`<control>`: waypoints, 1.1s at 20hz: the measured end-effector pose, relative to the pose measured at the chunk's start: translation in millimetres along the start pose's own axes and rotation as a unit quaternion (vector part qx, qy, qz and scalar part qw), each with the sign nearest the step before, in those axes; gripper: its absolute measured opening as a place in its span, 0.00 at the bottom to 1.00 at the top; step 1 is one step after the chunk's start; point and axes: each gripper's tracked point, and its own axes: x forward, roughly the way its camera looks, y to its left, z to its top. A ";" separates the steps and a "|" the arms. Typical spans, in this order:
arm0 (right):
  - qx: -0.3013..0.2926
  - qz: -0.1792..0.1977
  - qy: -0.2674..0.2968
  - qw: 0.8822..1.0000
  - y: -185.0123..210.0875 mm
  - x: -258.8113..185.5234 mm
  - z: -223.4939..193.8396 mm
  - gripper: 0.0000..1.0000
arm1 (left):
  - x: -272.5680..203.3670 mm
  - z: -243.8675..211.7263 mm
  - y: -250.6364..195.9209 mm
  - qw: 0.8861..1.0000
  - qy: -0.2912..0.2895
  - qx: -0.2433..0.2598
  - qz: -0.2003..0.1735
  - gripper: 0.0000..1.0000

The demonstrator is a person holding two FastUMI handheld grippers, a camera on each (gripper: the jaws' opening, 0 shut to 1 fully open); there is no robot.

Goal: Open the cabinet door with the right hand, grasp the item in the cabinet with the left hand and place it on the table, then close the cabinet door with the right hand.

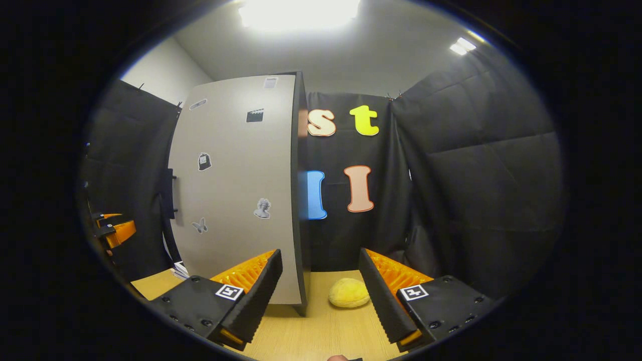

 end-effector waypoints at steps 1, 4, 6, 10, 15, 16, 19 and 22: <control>0.001 0.000 0.000 1.000 0.3 0.0 -0.6 0.96 | 1.1 -1.2 0.0 1.000 0.001 0.000 0.001 0.80; 0.002 -0.002 0.001 1.000 1.5 0.4 -0.5 0.97 | 1.5 -0.1 0.9 1.000 0.002 -0.001 0.002 0.80; 0.001 -0.004 0.000 1.000 1.2 0.6 -0.7 0.96 | 1.7 -0.3 1.5 1.000 0.002 -0.001 0.002 0.81; 0.003 -0.006 -0.001 1.000 3.7 -1.2 0.7 0.96 | 1.4 -1.4 1.5 1.000 0.002 0.002 0.002 0.81; -0.001 -0.008 -0.005 1.000 9.2 -3.3 3.2 0.96 | 2.4 -1.4 3.0 1.000 0.002 0.004 0.003 0.80; -0.001 -0.008 -0.006 1.000 9.4 -3.0 3.9 0.96 | 2.6 -0.7 3.1 1.000 0.002 0.004 0.003 0.80; -0.001 -0.008 -0.007 1.000 12.3 -3.1 5.3 0.97 | 3.1 -0.7 3.9 1.000 0.000 0.006 0.005 0.81; -0.002 -0.009 -0.009 1.000 13.1 -4.5 6.6 0.96 | 2.8 -0.3 4.2 1.000 -0.001 0.007 0.006 0.81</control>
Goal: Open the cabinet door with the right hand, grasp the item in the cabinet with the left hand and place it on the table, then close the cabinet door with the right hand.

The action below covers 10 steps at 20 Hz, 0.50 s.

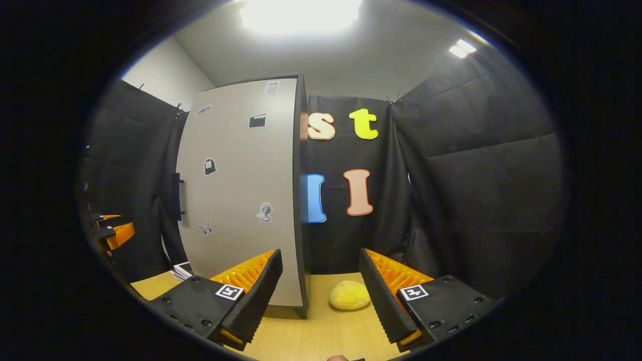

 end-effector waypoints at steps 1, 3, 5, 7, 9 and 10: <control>0.000 0.000 -0.001 1.000 1.0 -0.8 0.3 0.96 | 1.0 -0.8 -0.1 1.000 0.000 0.000 0.000 0.81; 0.000 -0.001 -0.003 1.000 1.9 -2.5 1.4 0.97 | 1.1 -0.6 0.6 1.000 -0.001 0.002 0.001 0.81; 0.001 -0.002 -0.004 1.000 3.0 -3.7 2.3 0.97 | 0.7 -0.2 0.7 1.000 -0.002 0.003 0.001 0.81; 0.002 -0.003 -0.004 1.000 3.3 -3.1 3.0 0.97 | 1.1 -0.3 1.0 1.000 -0.003 0.004 0.001 0.81; 0.002 -0.003 -0.004 1.000 3.2 -1.4 3.8 0.97 | 1.5 0.1 1.1 1.000 -0.003 0.004 0.001 0.81; 0.002 -0.004 -0.003 1.000 3.2 -0.7 3.8 0.97 | 1.5 0.0 1.4 1.000 -0.003 0.004 0.001 0.81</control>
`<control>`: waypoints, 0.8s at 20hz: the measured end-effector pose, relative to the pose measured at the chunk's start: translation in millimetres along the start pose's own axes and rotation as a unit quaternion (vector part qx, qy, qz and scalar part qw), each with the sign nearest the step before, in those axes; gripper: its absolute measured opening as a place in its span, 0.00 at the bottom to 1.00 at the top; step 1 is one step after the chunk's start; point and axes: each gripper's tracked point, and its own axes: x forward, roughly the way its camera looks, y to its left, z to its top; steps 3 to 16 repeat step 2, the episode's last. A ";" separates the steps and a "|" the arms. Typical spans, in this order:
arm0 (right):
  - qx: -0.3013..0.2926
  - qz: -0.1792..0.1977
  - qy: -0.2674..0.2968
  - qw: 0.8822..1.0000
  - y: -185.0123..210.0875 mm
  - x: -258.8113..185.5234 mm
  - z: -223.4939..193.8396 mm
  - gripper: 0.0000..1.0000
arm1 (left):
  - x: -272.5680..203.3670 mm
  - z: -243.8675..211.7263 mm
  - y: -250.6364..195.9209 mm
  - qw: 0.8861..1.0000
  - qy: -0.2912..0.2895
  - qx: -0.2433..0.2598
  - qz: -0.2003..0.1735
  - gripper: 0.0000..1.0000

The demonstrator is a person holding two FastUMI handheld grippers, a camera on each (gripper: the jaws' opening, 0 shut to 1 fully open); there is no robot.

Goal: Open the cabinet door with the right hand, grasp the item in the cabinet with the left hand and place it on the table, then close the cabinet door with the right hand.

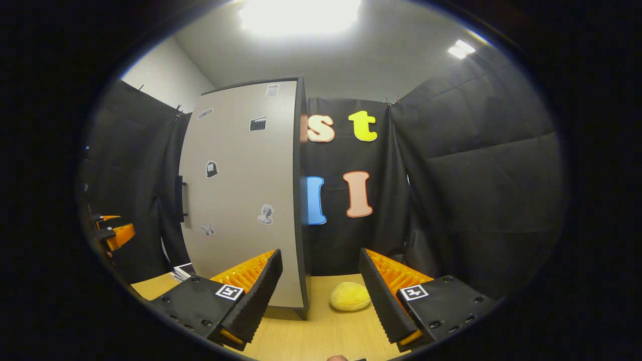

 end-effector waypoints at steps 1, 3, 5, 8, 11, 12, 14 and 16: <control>0.000 0.000 0.001 1.000 1.3 -0.4 -0.4 0.96 | -0.5 0.0 0.4 1.000 0.000 0.000 0.000 0.81; 0.000 0.000 0.000 1.000 1.6 -0.3 -0.3 0.97 | -0.2 -0.3 0.2 1.000 0.001 0.001 0.000 0.81; 0.000 0.000 0.000 1.000 1.6 -0.3 -0.3 0.97 | -0.2 -0.3 0.2 1.000 0.001 0.001 0.000 0.81; 0.000 0.000 0.000 1.000 1.6 -0.3 -0.3 0.97 | -0.2 -0.3 0.2 1.000 0.001 0.001 0.000 0.81; 0.000 0.000 0.000 1.000 1.6 -0.3 -0.3 0.97 | -0.2 -0.3 0.2 1.000 0.001 0.001 0.000 0.81; 0.000 0.000 0.000 1.000 1.6 -0.3 -0.3 0.97 | -0.2 -0.3 0.2 1.000 0.001 0.001 0.000 0.81; 0.000 0.000 0.000 1.000 1.6 -0.3 -0.3 0.97 | -0.2 -0.3 0.2 1.000 0.001 0.001 0.000 0.81; 0.000 0.000 0.000 1.000 1.6 -0.3 -0.3 0.97 | -0.2 -0.3 0.2 1.000 0.001 0.001 0.000 0.81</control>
